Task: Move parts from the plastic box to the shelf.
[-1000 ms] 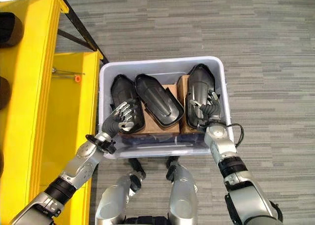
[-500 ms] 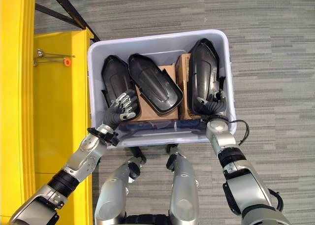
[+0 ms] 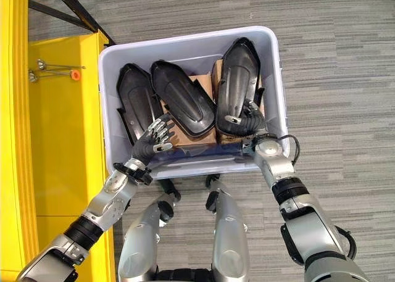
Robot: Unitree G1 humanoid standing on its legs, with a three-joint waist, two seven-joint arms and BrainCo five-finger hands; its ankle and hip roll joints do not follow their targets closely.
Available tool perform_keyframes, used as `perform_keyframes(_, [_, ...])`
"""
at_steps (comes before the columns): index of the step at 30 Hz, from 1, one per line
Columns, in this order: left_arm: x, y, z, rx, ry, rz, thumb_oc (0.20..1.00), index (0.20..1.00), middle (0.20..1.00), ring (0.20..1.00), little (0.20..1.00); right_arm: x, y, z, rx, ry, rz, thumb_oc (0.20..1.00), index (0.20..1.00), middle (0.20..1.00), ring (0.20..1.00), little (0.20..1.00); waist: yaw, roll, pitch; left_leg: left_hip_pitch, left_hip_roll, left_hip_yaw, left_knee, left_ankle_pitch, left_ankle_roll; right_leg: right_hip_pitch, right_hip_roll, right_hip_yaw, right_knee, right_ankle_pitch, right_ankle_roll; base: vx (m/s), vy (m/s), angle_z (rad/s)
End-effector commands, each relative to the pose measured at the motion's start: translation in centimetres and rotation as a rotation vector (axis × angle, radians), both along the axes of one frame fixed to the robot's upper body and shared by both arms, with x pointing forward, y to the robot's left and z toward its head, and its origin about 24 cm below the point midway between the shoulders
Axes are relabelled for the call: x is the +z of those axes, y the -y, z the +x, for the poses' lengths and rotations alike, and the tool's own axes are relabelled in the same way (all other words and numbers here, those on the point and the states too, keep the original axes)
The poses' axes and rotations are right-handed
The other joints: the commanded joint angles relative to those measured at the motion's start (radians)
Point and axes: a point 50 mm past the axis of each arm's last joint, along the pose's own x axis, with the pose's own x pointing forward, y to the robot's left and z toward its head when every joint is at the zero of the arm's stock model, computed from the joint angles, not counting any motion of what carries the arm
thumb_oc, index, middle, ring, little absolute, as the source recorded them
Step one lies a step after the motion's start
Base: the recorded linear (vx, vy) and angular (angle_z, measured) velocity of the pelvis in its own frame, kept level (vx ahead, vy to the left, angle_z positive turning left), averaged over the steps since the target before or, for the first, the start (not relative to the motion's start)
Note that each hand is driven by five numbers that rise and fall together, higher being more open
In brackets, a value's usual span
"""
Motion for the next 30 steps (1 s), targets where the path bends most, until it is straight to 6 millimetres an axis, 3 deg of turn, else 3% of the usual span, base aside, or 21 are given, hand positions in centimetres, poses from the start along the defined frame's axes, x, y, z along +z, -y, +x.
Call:
perform_keyframes(1, [1.1, 2.1, -1.4, -0.105, 0.094, -0.049, 1.0, 1.0, 1.0, 1.0, 1.0, -1.7, -5.0, -0.4, 0.17, -0.092, 0.062, 1.0, 1.0, 1.0, 1.0, 1.0, 0.054, 0.022, -0.035, -0.021, 0.046, -0.048, 0.006, 0.038, -0.081, -0.006, -0.062, 0.032, 0.064, -0.04, 0.13, 0.0, 0.0, 0.0])
perform_keyframes(10, [1.3, 2.4, -1.3, -0.119, 0.098, -0.055, 1.0, 1.0, 1.0, 1.0, 1.0, 0.0, -6.0, 0.1, 0.115, -0.027, 0.105, 1.0, 1.0, 1.0, 1.0, 1.0, 0.062, 0.023, -0.035, -0.003, 0.042, -0.056, -0.002, 0.043, -0.081, 0.015, -0.053, 0.035, 0.064, -0.046, 0.125, 0.0, 0.001, 0.0])
perform_keyframes(11, [1.4, 2.6, -1.3, -0.123, 0.1, -0.056, 1.0, 1.0, 1.0, 1.0, 1.0, 1.4, -5.4, 0.4, 0.038, 0.087, 0.086, 1.0, 1.0, 1.0, 1.0, 1.0, 0.06, 0.022, -0.035, 0.007, 0.041, -0.055, -0.004, 0.043, -0.08, 0.024, -0.049, 0.036, 0.063, -0.048, 0.124, 0.03, 0.01, 0.02])
perform_keyframes(16, [1.6, 2.7, -1.2, -0.114, 0.098, -0.069, 1.0, 1.0, 1.0, 1.0, 1.0, 4.2, -4.1, 0.3, -0.117, 0.297, 0.029, 1.0, 1.0, 1.0, 1.0, 1.0, 0.05, 0.025, -0.035, 0.013, 0.042, -0.052, 0.002, 0.038, -0.077, 0.028, -0.046, 0.044, 0.069, -0.053, 0.122, 0.01, 0.019, 0.01])
perform_keyframes(18, [1.8, 2.9, -1.2, -0.104, 0.098, -0.085, 1.0, 1.0, 1.0, 1.0, 1.0, 6.3, -3.4, -0.1, -0.248, 0.474, -0.112, 1.0, 1.0, 1.0, 1.0, 1.0, 0.04, 0.026, -0.035, 0.014, 0.043, -0.047, 0.003, 0.035, -0.076, 0.025, -0.045, 0.049, 0.073, -0.055, 0.123, 0.01, 0.049, -0.01])
perform_keyframes(22, [1.9, 3.3, -1.4, -0.089, 0.102, -0.099, 1.0, 1.0, 1.0, 1.0, 1.0, 7.8, -3.0, -0.7, -0.35, 0.598, -0.188, 1.0, 1.0, 1.0, 1.0, 1.0, 0.028, 0.03, -0.035, 0.018, 0.041, -0.041, -0.003, 0.034, -0.074, 0.025, -0.038, 0.059, 0.07, -0.057, 0.123, 0.01, 0.054, -0.03])
perform_keyframes(26, [2.0, 3.8, -1.6, -0.068, 0.106, -0.125, 1.0, 1.0, 1.0, 1.0, 1.0, 10.6, -4.4, -2.7, -0.375, 0.889, -0.234, 1.0, 1.0, 1.0, 1.0, 1.0, 0.007, 0.037, -0.035, 0.03, 0.04, -0.023, -0.013, 0.034, -0.074, 0.03, -0.03, 0.073, 0.062, -0.062, 0.124, 0.01, 0.083, -0.13])
perform_keyframes(30, [2.0, 4.0, -1.8, -0.062, 0.106, -0.137, 1.0, 1.0, 1.0, 1.0, 1.0, 12.0, -5.2, -4.0, -0.386, 1.026, -0.242, 1.0, 1.0, 1.0, 1.0, 1.0, -0.003, 0.042, -0.035, 0.04, 0.037, -0.014, -0.017, 0.031, -0.074, 0.033, -0.028, 0.079, 0.059, -0.064, 0.124, 0.02, 0.056, -0.09])
